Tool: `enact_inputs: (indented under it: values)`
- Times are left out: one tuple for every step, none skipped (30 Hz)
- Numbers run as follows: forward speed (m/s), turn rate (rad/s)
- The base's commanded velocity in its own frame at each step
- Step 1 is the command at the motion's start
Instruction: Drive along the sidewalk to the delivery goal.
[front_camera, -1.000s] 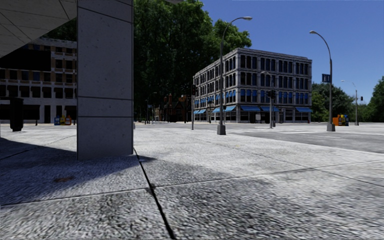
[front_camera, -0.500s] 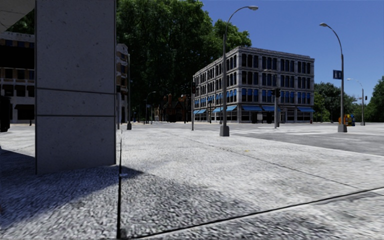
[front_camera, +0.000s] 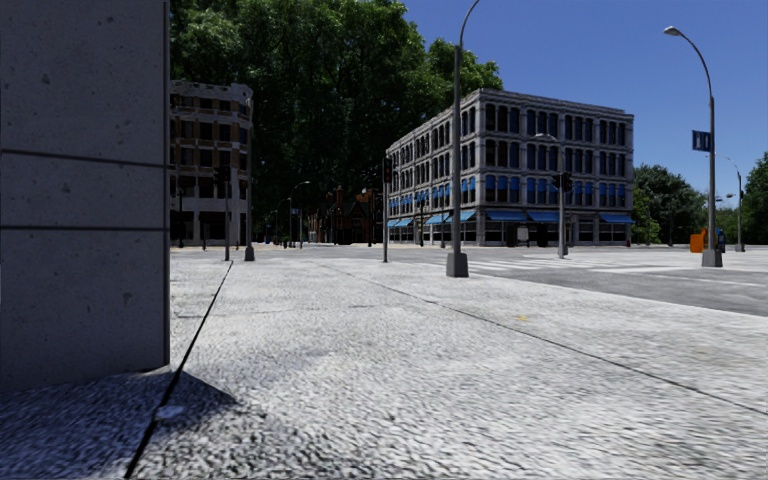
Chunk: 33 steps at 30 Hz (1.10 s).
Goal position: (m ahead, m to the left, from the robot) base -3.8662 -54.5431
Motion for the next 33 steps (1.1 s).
enact_inputs:
  values:
    - [2.0, 0.0]
    - [2.0, 0.0]
    - [2.0, 0.0]
    - [2.0, 0.0]
    - [2.0, 0.0]
    - [2.0, 0.0]
    - [2.0, 0.0]
    - [2.0, 0.0]
    - [2.0, 0.0]
    - [2.0, 0.0]
    - [2.0, 0.0]
    - [2.0, 0.0]
    - [2.0, 0.0]
    - [2.0, 0.0]
    - [2.0, 0.0]
    - [2.0, 0.0]
    - [2.0, 0.0]
    - [2.0, 0.0]
    - [2.0, 0.0]
    - [2.0, 0.0]
    - [2.0, 0.0]
    - [2.0, 0.0]
    - [2.0, 0.0]
    - [2.0, 0.0]
    - [2.0, 0.0]
    - [2.0, 0.0]
    - [2.0, 0.0]
    - [2.0, 0.0]
    - [2.0, 0.0]
    - [2.0, 0.0]
    - [2.0, 0.0]
    - [2.0, 0.0]
    - [2.0, 0.0]
